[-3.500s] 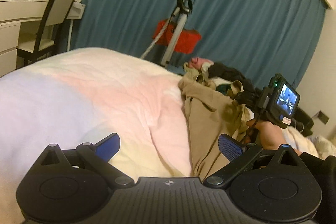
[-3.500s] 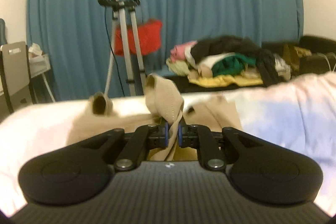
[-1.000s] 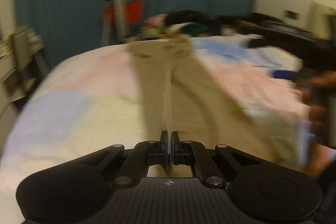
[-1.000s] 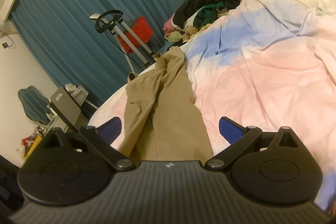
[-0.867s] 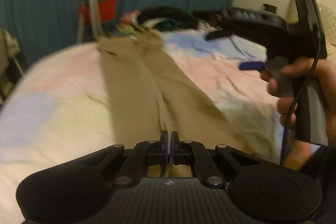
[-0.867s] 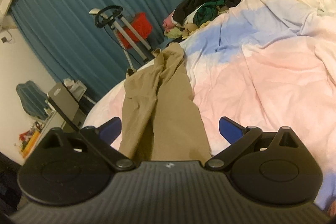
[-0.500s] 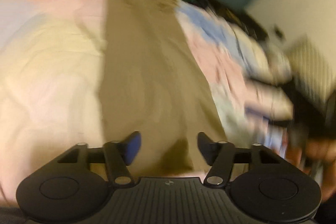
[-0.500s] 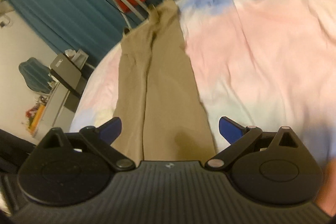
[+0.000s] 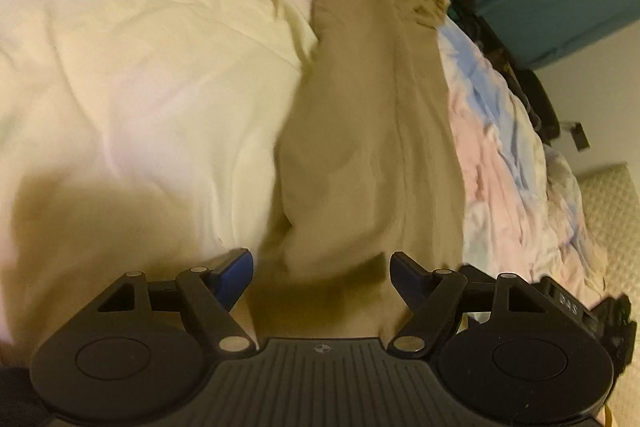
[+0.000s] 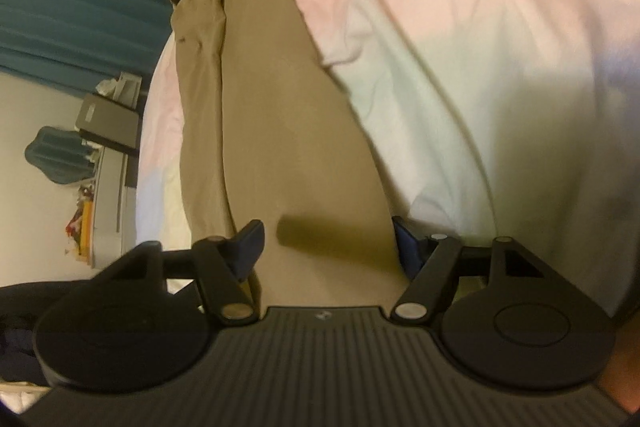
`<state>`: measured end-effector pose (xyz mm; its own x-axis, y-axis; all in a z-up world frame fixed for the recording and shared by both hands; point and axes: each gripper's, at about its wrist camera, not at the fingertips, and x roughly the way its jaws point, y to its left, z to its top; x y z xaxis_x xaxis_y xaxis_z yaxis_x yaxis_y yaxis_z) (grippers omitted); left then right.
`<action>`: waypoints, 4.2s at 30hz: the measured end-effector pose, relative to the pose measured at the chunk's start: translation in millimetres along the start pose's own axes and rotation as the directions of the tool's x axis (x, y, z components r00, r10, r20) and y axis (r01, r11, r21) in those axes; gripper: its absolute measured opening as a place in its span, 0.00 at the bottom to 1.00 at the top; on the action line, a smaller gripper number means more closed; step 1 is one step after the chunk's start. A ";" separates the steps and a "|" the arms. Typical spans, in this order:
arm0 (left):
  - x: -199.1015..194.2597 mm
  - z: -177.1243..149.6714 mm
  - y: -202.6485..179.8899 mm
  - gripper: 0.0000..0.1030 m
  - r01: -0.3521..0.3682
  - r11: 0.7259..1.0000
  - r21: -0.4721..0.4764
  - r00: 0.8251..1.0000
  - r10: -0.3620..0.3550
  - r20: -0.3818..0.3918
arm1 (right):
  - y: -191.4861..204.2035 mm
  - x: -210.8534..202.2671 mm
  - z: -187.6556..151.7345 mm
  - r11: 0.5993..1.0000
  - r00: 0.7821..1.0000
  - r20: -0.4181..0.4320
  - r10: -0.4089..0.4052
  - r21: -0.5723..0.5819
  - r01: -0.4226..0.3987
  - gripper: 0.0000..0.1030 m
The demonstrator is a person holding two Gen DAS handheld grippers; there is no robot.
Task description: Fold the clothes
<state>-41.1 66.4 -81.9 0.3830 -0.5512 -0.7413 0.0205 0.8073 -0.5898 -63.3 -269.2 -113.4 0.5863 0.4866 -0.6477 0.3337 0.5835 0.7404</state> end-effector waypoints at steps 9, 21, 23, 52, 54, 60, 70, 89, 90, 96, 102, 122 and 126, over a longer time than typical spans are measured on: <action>-4.6 -10.4 3.8 0.05 0.066 0.997 -0.043 0.997 -0.065 0.029 | 26.8 -15.3 -24.7 0.995 0.999 -0.016 -0.042 -0.095 0.040 0.15; -108.9 19.4 -25.3 0.03 0.307 0.950 -0.059 0.932 -0.288 0.218 | 99.9 -126.1 0.2 0.965 0.968 0.193 0.160 -0.236 -0.112 0.08; -131.9 16.4 -30.8 0.03 0.322 0.946 -0.040 0.920 -0.302 0.249 | 115.0 -144.8 0.9 0.950 0.958 0.214 0.193 -0.284 -0.128 0.07; -43.3 132.7 -71.3 0.03 -0.024 0.994 0.110 0.879 -0.031 0.476 | 134.9 -18.0 108.4 0.937 0.909 0.404 0.100 -0.346 0.051 0.08; -21.9 140.3 -73.4 0.04 -0.093 0.982 0.165 0.870 0.000 0.494 | 127.0 4.2 116.6 0.930 0.906 0.414 0.084 -0.358 0.078 0.08; 49.2 151.3 -62.6 0.04 -0.235 0.935 0.267 0.871 0.081 0.484 | 109.1 67.6 128.7 0.864 0.901 0.433 -0.014 -0.448 0.229 0.08; 89.1 160.7 -40.2 0.08 -0.274 0.917 0.289 0.904 0.143 0.402 | 101.6 117.8 126.2 0.794 0.895 0.427 -0.131 -0.494 0.353 0.10; 6.5 83.0 -87.0 0.97 -0.291 0.872 0.393 0.870 0.071 0.488 | 130.3 17.8 59.2 0.766 0.831 0.554 -0.048 -0.514 0.387 0.89; 3.5 78.7 -85.4 0.97 -0.283 0.879 0.383 0.879 0.077 0.471 | 130.9 15.3 56.5 0.766 0.828 0.559 -0.046 -0.512 0.388 0.89; -3.9 52.6 -67.3 0.97 -0.170 0.925 0.341 0.949 0.061 0.308 | 133.1 2.9 40.7 0.770 0.813 0.581 -0.041 -0.500 0.396 0.89; 22.5 46.5 -38.5 0.96 -0.016 0.986 0.165 0.993 -0.005 0.122 | 133.4 0.3 32.0 0.762 0.811 0.584 -0.042 -0.505 0.404 0.89; 30.8 50.5 28.4 0.09 0.083 0.959 -0.270 0.963 -0.008 0.269 | 96.3 22.4 37.9 0.956 0.957 0.290 0.010 -0.284 0.076 0.89; 23.2 53.9 30.5 0.07 0.157 0.944 -0.289 0.947 -0.060 0.316 | 57.2 45.7 30.3 0.980 0.979 0.052 0.198 0.023 -0.199 0.89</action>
<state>18.2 89.6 -99.8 0.6532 -0.5039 -0.5652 -0.1880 0.6151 -0.7657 5.0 -233.3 -95.2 0.6782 0.5580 -0.4782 0.2274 0.4594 0.8586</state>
